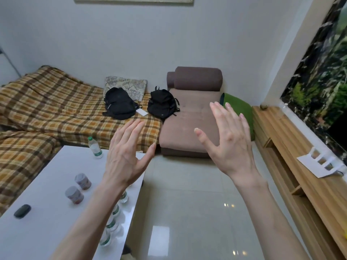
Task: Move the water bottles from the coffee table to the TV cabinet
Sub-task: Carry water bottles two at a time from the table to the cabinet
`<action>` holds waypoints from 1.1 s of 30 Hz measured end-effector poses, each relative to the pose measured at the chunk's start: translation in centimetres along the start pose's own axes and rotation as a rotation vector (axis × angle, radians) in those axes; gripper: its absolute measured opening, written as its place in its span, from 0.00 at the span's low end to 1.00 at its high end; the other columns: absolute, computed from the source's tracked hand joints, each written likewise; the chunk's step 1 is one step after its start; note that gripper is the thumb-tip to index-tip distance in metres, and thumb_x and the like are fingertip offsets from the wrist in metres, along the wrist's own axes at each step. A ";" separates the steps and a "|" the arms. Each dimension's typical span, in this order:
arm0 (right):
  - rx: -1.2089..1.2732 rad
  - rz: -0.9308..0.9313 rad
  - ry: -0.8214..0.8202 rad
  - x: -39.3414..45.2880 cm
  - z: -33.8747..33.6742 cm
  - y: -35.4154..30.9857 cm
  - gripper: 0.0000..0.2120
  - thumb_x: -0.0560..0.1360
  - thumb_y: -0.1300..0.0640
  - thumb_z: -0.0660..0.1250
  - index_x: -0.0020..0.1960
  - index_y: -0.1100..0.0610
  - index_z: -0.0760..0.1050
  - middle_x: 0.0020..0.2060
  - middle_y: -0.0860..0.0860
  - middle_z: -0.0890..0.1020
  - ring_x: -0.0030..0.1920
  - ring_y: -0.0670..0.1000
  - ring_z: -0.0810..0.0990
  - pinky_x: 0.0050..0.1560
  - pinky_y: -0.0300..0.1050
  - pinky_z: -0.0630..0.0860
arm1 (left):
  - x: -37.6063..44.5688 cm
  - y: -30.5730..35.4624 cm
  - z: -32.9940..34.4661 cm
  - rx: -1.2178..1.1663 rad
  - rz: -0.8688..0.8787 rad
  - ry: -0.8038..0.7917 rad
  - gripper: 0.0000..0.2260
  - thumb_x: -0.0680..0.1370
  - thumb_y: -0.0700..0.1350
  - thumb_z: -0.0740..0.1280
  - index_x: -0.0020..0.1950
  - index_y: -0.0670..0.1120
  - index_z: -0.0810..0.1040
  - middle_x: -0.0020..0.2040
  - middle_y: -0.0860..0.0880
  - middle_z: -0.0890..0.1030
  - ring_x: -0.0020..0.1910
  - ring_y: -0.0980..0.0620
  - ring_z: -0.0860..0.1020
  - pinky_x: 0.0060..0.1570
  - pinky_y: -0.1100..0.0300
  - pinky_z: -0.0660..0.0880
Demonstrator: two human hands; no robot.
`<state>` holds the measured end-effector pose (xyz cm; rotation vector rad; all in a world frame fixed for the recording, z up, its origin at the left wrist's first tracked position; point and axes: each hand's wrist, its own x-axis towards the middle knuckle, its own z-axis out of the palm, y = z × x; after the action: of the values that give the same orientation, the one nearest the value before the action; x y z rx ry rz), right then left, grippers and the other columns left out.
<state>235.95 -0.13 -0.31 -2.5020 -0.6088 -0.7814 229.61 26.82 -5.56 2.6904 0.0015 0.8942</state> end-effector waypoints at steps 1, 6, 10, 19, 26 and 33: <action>0.010 -0.011 -0.010 1.0 0.9 0.5 0.35 0.81 0.34 0.56 0.81 0.52 0.60 0.79 0.48 0.65 0.82 0.49 0.56 0.81 0.56 0.51 | 0.6 -0.3 0.5 0.013 -0.014 0.003 0.30 0.81 0.61 0.63 0.79 0.47 0.67 0.80 0.50 0.69 0.81 0.50 0.63 0.79 0.45 0.62; 0.083 -0.098 -0.071 6.0 6.6 1.9 0.36 0.80 0.32 0.54 0.81 0.51 0.59 0.80 0.48 0.65 0.82 0.49 0.55 0.81 0.57 0.51 | 3.2 -2.7 2.9 0.067 -0.114 0.016 0.30 0.81 0.61 0.62 0.79 0.46 0.67 0.79 0.49 0.70 0.81 0.50 0.63 0.80 0.46 0.62; 0.116 -0.146 -0.113 10.1 11.2 1.9 0.36 0.80 0.31 0.53 0.81 0.51 0.59 0.80 0.47 0.64 0.82 0.48 0.55 0.81 0.57 0.52 | 5.5 -5.7 5.1 0.083 -0.189 0.037 0.30 0.81 0.60 0.63 0.79 0.47 0.67 0.79 0.50 0.70 0.81 0.50 0.64 0.78 0.43 0.65; 0.170 -0.280 -0.173 21.7 20.9 1.5 0.35 0.81 0.33 0.55 0.81 0.51 0.60 0.80 0.47 0.64 0.82 0.47 0.55 0.81 0.57 0.53 | 12.4 -13.7 10.6 0.079 -0.344 0.117 0.30 0.81 0.60 0.64 0.80 0.48 0.66 0.80 0.50 0.69 0.82 0.52 0.62 0.80 0.45 0.62; 0.256 -0.353 -0.227 28.8 28.8 -1.1 0.34 0.81 0.33 0.55 0.81 0.51 0.59 0.80 0.46 0.63 0.82 0.46 0.53 0.81 0.57 0.52 | 16.4 -20.8 12.0 0.126 -0.415 0.209 0.30 0.81 0.61 0.63 0.80 0.48 0.66 0.80 0.50 0.69 0.82 0.51 0.62 0.81 0.46 0.61; 0.338 -0.488 -0.316 33.1 34.9 -5.1 0.34 0.82 0.34 0.56 0.81 0.51 0.59 0.80 0.46 0.62 0.82 0.46 0.52 0.82 0.55 0.51 | 16.0 -25.1 13.1 0.138 -0.558 0.263 0.29 0.82 0.60 0.62 0.79 0.47 0.68 0.79 0.50 0.71 0.81 0.51 0.65 0.77 0.44 0.66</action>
<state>272.35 31.49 -4.46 -2.1939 -1.3727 -0.3894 252.49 48.49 -13.36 2.4507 0.8501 1.0693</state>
